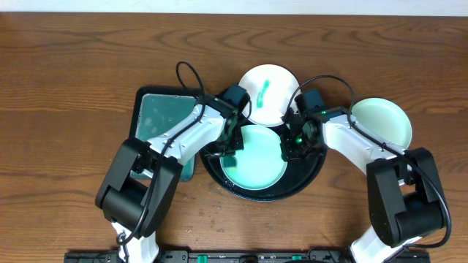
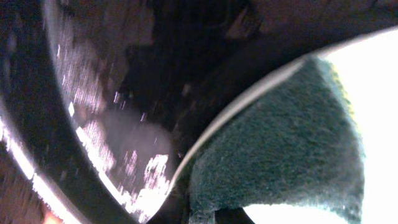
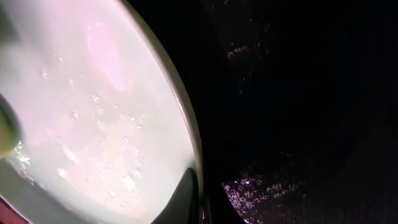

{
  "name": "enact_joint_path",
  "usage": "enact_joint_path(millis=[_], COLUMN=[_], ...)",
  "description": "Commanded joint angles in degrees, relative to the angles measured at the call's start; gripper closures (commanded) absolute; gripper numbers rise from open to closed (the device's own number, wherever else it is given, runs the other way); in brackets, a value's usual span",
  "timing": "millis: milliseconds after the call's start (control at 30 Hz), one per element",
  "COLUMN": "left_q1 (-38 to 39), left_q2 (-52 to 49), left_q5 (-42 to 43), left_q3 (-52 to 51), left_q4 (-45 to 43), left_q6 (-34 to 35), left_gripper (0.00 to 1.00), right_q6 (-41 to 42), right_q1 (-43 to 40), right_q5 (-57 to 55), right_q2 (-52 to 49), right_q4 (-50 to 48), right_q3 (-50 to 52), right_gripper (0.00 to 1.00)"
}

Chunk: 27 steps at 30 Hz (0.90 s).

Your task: Clean dirty plates on tray and stack at the side

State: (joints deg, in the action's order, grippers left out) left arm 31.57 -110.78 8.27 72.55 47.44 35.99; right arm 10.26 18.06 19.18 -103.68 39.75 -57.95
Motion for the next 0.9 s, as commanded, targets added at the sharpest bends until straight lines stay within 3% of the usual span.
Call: enact_joint_path(millis=[0,200,367,567,867], left_q1=[-2.4,-1.2,2.6,9.8,12.1], left_q2=[-2.5,-2.5,-2.5,-2.6,-1.7], left_q5=[-16.5,-13.6,7.1,25.7,27.3], left_q3=[-2.9,-2.9,-4.1,-4.9,-4.8], left_q4=[6.4,9.6,-0.6,-12.6,-12.1], left_q6=[-0.1,-1.8,-11.4,-10.7,-7.9], left_gripper=[0.93,0.93,0.93,0.93,0.93], right_q6=[-0.7,-0.7,-0.7,-0.6,-0.7], right_q1=[0.1,0.1,0.1,0.1,0.1], right_q5=[-2.9,-2.9,-2.9,-2.9,-2.9], right_q2=[-1.1,-1.1,-1.1,-1.1,-1.1], right_q4=[0.2,0.1,0.1,0.3,0.2], right_q3=[0.6,0.6,0.6,0.6,0.6], right_gripper=[0.99,0.99,0.99,0.99,0.99])
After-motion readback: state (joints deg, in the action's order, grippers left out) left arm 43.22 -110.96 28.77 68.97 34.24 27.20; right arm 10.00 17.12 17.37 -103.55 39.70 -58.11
